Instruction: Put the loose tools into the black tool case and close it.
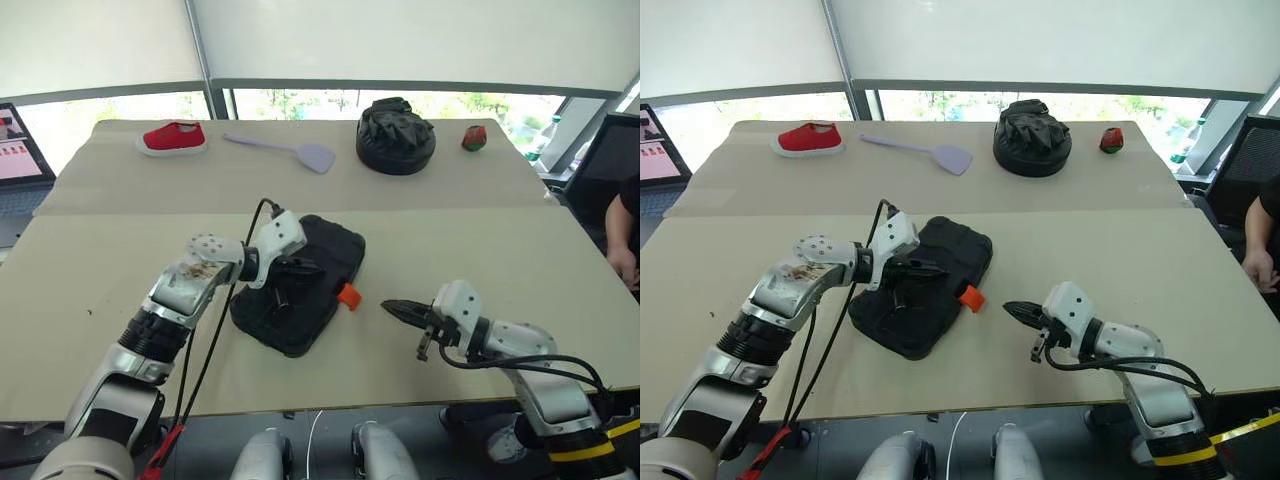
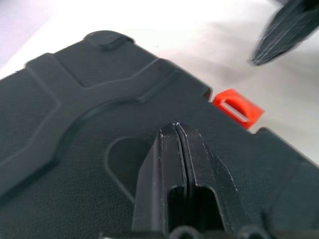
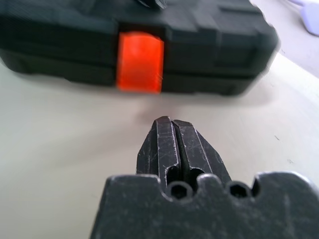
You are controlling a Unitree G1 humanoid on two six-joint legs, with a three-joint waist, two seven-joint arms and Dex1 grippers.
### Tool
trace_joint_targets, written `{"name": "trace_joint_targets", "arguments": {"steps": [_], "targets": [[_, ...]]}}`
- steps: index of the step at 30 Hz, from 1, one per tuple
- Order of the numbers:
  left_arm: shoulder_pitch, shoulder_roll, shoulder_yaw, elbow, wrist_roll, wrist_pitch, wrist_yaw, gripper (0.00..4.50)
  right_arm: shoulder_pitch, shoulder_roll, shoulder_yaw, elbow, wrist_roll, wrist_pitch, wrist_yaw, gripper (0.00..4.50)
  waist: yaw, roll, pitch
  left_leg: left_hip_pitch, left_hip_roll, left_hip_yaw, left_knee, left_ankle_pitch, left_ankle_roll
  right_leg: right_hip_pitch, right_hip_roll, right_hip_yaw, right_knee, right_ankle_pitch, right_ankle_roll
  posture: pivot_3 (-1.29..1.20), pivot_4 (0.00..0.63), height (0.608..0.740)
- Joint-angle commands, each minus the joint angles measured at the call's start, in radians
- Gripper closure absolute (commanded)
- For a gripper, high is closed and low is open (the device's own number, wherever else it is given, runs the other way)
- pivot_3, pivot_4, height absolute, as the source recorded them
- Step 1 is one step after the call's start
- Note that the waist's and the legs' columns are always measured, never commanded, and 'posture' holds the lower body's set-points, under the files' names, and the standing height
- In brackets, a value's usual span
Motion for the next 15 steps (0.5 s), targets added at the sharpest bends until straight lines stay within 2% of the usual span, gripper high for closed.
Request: {"name": "trace_joint_targets", "arguments": {"steps": [1,15], "targets": [[0.081,-0.004,-0.067,0.021,0.044,0.071,0.002,4.43,-0.026,0.013,0.005,-0.036,0.003,0.022,-0.014,4.50,0.001,0.000,-0.004,0.001,0.000,0.000,0.000,0.000,0.000,0.000,0.000,0.000,0.000,0.000,0.000,0.00,0.150,0.740],[0.132,-0.009,-0.010,-0.050,0.023,0.130,0.032,4.43,-0.132,0.020,0.103,0.100,-0.092,0.006,0.035,4.50,0.009,0.001,-0.010,0.004,0.000,0.002,0.000,-0.001,0.001,0.002,0.000,0.001,0.000,-0.001,0.000,0.00,0.150,0.740]]}}
